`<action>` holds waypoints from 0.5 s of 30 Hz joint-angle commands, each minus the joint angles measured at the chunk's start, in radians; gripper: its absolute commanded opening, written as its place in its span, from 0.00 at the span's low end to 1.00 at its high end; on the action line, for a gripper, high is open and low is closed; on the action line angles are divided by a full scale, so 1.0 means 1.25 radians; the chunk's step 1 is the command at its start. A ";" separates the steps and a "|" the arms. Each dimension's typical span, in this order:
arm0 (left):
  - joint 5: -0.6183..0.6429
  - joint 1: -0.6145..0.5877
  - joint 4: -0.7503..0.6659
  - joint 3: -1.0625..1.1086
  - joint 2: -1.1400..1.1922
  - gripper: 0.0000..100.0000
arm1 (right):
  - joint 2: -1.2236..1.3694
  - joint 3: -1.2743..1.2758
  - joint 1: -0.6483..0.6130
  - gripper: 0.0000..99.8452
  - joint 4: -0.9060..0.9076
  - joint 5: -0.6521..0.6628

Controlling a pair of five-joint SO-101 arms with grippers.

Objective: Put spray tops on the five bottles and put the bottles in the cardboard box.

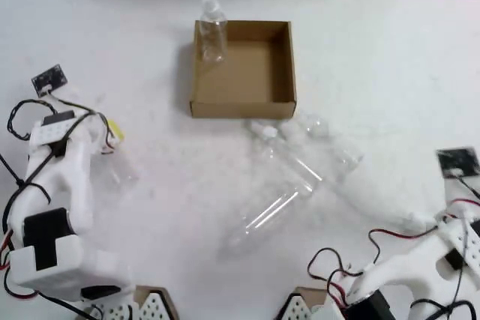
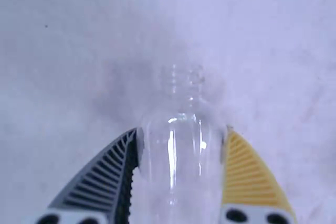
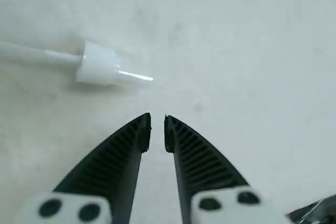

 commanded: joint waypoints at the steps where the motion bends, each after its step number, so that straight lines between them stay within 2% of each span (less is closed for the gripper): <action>1: -0.010 0.004 -0.015 0.002 -0.041 0.02 | -0.014 -0.036 0.031 0.02 0.062 -0.092; 5: -0.010 0.004 -0.014 0.004 -0.041 0.02 | -0.014 -0.007 0.024 0.02 0.052 -0.182; 10: -0.010 0.003 -0.011 0.004 -0.041 0.02 | -0.014 0.065 -0.014 0.02 -0.037 -0.275; 15: -0.010 0.003 -0.011 0.004 -0.041 0.02 | -0.014 0.108 -0.014 0.02 -0.094 -0.313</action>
